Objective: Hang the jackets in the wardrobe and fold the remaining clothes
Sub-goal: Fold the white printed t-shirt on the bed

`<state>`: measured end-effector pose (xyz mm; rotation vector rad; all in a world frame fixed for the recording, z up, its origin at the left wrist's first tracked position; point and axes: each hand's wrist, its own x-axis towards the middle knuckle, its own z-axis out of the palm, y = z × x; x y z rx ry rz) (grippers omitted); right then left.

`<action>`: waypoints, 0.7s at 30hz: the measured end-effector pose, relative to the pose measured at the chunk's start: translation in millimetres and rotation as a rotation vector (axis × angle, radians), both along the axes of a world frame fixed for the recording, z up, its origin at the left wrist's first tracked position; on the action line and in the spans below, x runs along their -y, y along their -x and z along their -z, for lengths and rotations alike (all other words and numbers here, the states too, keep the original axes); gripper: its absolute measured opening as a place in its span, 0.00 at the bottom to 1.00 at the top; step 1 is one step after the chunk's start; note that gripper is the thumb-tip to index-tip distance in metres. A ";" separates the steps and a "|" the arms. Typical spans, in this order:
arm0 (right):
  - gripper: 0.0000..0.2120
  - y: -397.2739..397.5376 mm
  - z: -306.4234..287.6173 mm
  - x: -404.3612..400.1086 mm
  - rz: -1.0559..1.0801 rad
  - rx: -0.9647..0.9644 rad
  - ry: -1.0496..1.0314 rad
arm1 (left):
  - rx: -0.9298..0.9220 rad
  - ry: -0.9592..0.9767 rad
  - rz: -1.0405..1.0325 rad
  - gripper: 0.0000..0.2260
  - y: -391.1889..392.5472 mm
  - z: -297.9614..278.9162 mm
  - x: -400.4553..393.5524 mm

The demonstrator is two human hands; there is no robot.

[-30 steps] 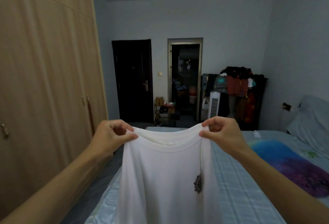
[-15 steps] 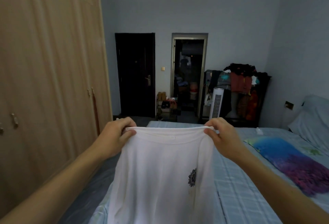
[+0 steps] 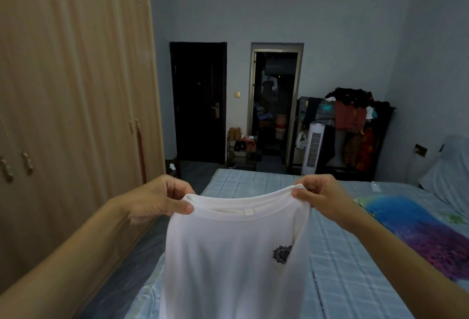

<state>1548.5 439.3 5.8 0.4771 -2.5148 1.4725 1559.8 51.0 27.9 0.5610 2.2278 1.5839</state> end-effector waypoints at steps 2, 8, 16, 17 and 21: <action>0.05 13.5 3.7 3.0 0.104 0.067 0.006 | 0.088 -0.095 -0.254 0.10 9.4 7.2 -17.8; 0.06 35.1 24.1 59.7 0.442 0.145 0.137 | -0.006 -0.045 -0.793 0.04 32.2 29.3 -95.0; 0.05 10.9 36.5 93.3 0.256 0.062 0.372 | -0.062 -0.292 -0.690 0.05 9.5 38.7 -159.4; 0.05 8.9 35.1 92.7 0.228 0.046 0.367 | -0.069 -0.308 -0.685 0.05 7.6 37.6 -162.2; 0.04 4.1 30.4 83.8 0.068 0.064 0.387 | -0.020 -0.378 -0.605 0.06 1.5 30.4 -166.9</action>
